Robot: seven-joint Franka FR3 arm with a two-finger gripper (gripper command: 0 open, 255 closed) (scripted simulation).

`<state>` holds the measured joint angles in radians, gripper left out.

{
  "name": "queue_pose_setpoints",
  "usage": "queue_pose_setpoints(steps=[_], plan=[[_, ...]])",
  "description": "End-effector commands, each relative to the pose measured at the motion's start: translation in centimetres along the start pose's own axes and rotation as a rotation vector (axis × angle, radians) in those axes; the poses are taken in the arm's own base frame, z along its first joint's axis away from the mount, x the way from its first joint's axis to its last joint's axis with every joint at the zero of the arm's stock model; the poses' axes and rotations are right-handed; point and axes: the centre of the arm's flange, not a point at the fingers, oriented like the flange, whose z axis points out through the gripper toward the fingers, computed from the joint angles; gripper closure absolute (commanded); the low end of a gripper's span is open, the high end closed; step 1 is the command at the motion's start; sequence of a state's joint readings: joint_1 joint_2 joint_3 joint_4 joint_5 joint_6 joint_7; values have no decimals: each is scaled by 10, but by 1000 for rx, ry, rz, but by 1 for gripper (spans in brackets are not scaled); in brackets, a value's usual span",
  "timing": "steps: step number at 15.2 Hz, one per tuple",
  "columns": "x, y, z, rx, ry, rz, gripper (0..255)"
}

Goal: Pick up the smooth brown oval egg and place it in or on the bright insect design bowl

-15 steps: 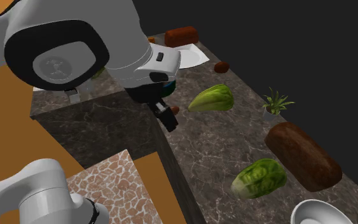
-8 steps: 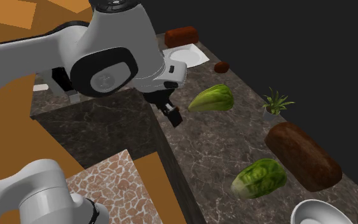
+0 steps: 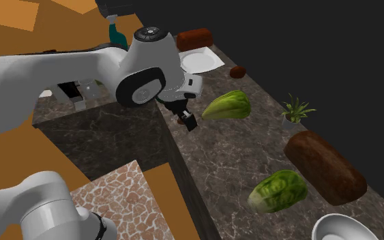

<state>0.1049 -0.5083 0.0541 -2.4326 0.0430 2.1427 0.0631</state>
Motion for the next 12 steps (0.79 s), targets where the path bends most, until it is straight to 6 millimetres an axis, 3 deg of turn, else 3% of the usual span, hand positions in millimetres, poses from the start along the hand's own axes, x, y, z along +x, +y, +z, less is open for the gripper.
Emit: queue_pose_setpoints(steps=[1,12], plan=[[8,-13,22,12,-3,-2,0],[52,-87,133,76,-23,-17,0]])
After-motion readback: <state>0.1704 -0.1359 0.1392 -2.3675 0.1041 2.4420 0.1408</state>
